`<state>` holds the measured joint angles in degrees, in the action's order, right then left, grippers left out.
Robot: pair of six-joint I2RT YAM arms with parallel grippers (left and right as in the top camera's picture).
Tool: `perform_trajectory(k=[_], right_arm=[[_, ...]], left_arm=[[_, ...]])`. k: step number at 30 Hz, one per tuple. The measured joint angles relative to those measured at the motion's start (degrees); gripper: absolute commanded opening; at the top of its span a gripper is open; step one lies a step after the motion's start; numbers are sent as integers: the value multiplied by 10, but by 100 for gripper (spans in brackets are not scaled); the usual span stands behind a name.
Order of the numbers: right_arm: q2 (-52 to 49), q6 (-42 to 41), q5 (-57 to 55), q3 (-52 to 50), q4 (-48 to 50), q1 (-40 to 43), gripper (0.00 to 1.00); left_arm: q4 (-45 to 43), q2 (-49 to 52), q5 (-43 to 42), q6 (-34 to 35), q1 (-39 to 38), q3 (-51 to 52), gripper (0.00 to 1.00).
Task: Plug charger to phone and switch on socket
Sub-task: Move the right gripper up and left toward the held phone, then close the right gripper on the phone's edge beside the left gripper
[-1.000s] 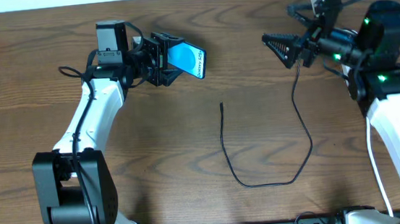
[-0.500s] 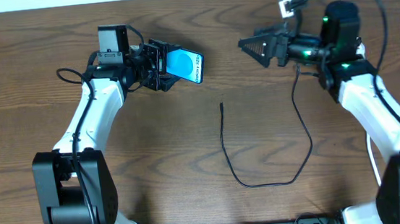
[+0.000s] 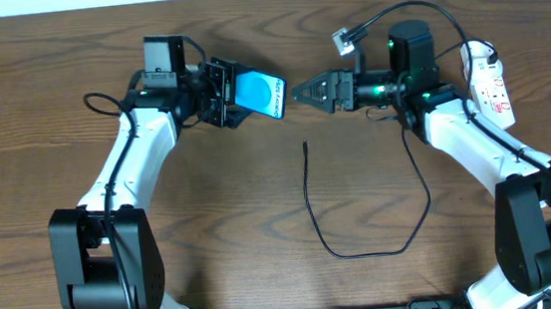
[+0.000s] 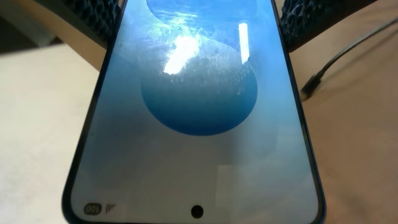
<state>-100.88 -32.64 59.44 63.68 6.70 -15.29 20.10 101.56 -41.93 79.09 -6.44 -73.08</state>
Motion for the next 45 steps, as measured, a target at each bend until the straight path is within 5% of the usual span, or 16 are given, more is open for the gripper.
perform_trajectory(k=[45], right_arm=[[0,88,-73,0,-129,-16,98]], left_arm=[[28,0,43,161,-85,0,7]])
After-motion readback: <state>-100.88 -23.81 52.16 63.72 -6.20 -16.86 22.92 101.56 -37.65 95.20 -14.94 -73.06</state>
